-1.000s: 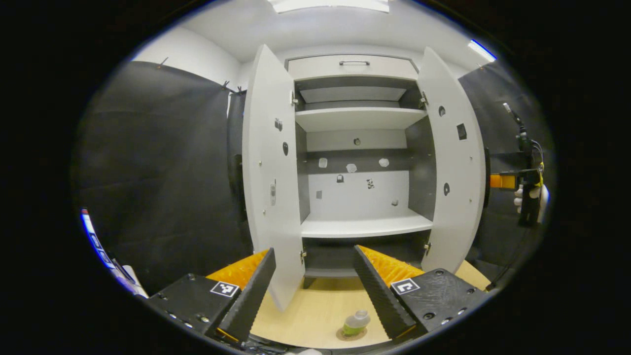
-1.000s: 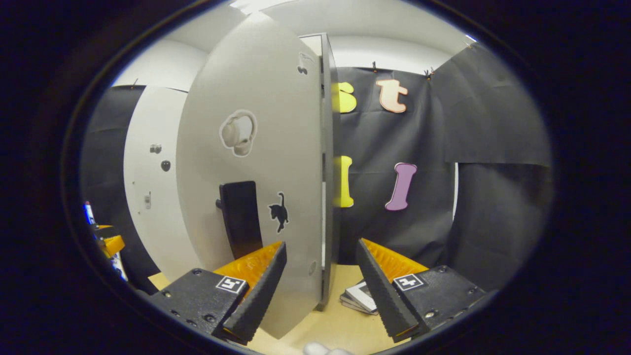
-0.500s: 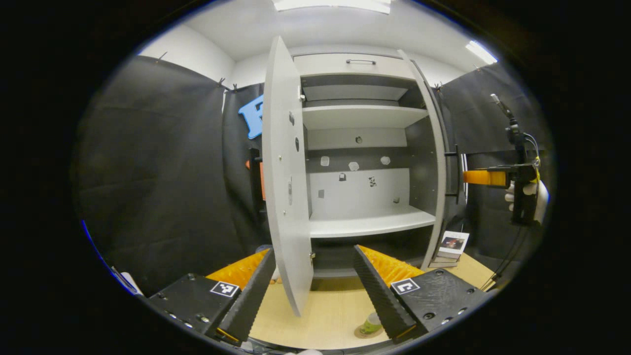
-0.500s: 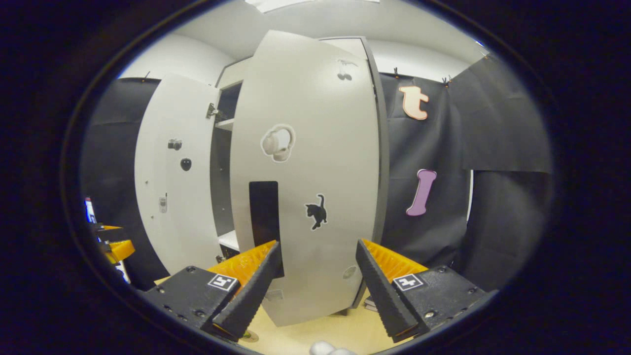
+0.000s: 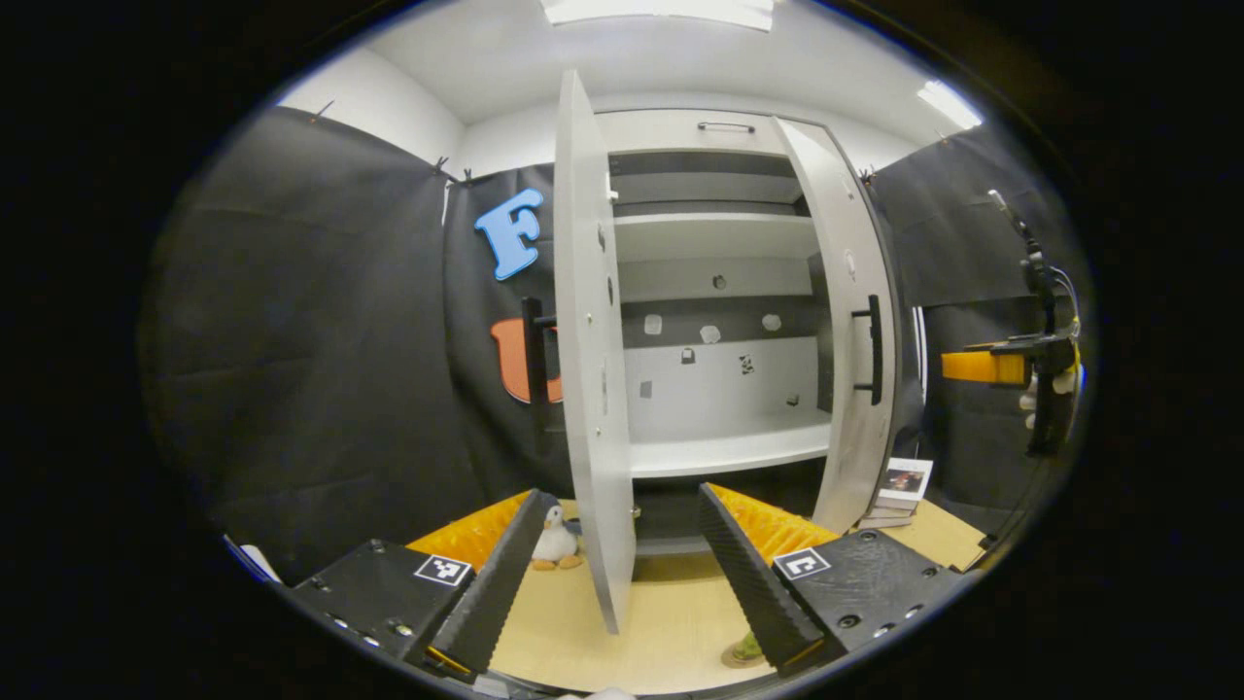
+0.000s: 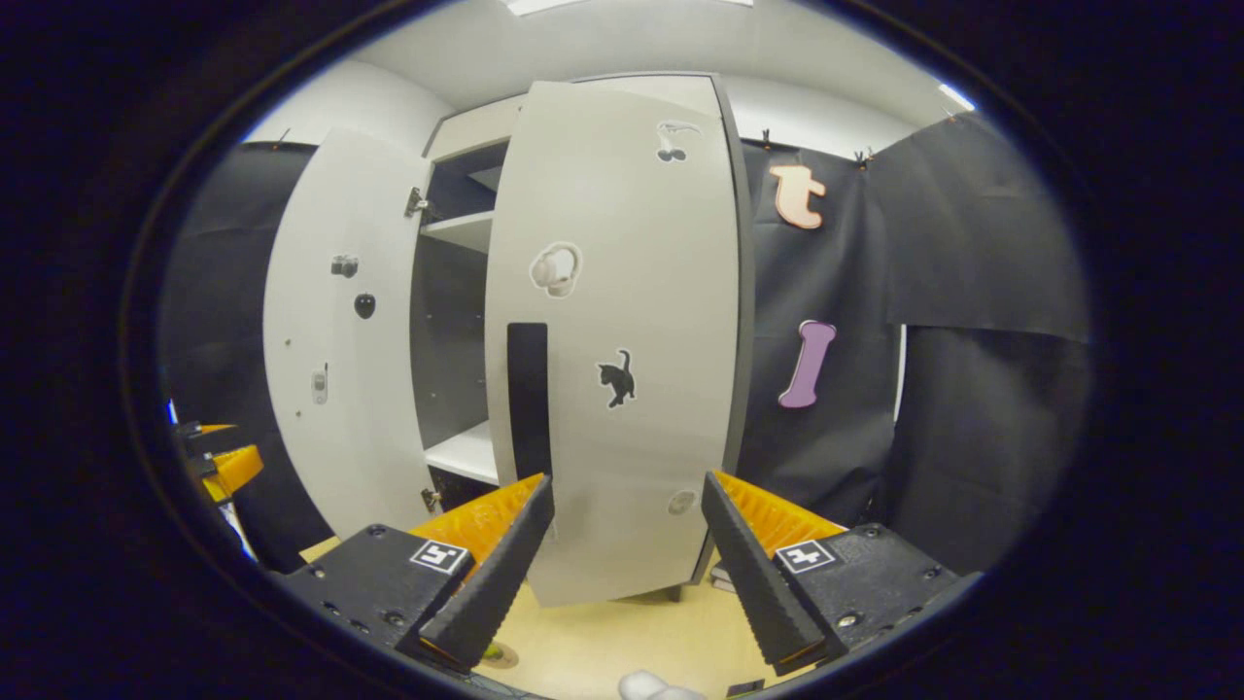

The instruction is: Grasp the bottle in the cabinet with the left hand and place it on the coaster, then close the right door with the right hand and the left door with the left hand.

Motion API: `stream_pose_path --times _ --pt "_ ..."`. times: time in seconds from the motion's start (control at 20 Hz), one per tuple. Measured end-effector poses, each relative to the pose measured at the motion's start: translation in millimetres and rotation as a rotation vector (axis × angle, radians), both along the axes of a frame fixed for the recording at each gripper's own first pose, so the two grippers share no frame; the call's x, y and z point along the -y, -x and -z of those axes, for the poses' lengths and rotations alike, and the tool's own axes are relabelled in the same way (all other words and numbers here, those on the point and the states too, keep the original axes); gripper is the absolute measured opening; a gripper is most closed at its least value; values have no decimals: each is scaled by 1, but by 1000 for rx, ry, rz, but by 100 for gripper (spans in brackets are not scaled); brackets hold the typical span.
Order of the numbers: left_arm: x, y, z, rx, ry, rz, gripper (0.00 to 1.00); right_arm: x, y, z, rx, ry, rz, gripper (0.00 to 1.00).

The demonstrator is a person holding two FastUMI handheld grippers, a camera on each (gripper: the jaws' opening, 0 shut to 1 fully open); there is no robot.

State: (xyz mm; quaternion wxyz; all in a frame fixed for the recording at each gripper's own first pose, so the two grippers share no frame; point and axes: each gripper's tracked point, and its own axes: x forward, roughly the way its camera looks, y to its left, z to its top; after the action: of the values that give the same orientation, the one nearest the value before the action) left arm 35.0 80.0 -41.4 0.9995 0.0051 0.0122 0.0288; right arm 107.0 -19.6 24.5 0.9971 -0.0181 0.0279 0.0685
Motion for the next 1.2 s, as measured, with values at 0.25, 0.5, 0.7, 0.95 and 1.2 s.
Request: stream_pose_path --times 0.25,0.5,0.7,0.95,1.2 --pt "-52 -19 -14 8 -12 -55 98 -1 32 26 -30 -26 52 100" --pt "-116 -59 -27 17 -57 -130 97 -10 69 55 -84 -46 100 100" --pt "-148 -98 -37 28 -35 -165 98 -23 93 77 -114 -32 78 100" --pt "-146 -123 -29 -3 -5 -126 98 -16 104 91 -141 -25 83 100" --pt "-139 -120 -23 -9 -15 -145 90 -5 100 92 -158 -37 59 100"
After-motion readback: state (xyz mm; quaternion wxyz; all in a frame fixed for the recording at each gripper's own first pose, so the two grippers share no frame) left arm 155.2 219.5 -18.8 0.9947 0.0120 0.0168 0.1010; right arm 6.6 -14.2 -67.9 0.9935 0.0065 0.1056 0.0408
